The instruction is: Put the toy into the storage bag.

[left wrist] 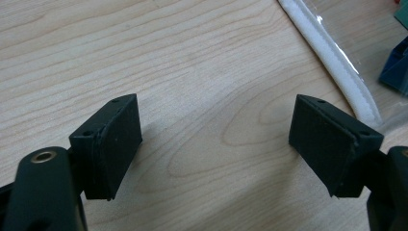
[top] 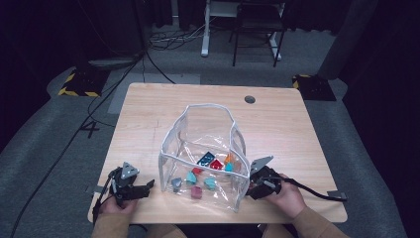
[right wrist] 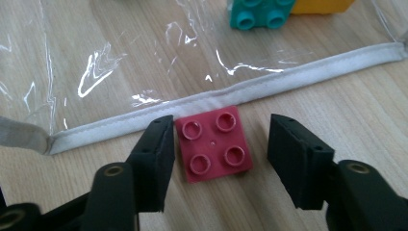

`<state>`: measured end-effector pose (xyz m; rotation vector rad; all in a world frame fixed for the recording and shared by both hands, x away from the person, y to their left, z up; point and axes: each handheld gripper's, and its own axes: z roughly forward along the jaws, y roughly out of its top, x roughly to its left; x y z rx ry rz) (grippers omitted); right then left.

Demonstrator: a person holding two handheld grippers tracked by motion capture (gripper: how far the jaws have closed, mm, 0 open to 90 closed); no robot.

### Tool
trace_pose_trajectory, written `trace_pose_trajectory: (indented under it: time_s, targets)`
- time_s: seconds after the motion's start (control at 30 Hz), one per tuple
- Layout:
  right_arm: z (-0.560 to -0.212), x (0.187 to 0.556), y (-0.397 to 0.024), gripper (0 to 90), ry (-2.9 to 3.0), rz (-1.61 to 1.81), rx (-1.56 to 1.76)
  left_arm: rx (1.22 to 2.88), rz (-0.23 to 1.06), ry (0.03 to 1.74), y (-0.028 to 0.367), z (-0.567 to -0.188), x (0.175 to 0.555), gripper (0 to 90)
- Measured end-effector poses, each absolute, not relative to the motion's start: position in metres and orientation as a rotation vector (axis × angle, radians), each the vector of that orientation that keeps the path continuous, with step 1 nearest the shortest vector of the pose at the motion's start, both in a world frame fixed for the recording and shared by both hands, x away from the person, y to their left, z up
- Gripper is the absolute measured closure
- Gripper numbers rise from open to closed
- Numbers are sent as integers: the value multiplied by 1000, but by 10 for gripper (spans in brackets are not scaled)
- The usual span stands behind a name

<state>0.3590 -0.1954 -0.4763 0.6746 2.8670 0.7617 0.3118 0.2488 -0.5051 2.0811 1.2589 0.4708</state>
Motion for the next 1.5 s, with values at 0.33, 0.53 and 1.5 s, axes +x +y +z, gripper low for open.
trace_pose_trajectory:
  time_s: [0.33,0.53,1.5]
  targets:
    - [-476,358,-203,587,2825,772,686,2082,474,1257,249,-505,312,192]
    - [-476,358,-203,591,2806,765,696,2082,474,1257,249,-505,312,192]
    - [-401,361,-234,590,2643,1004,735,2081,471,1259,249,-505,312,192]
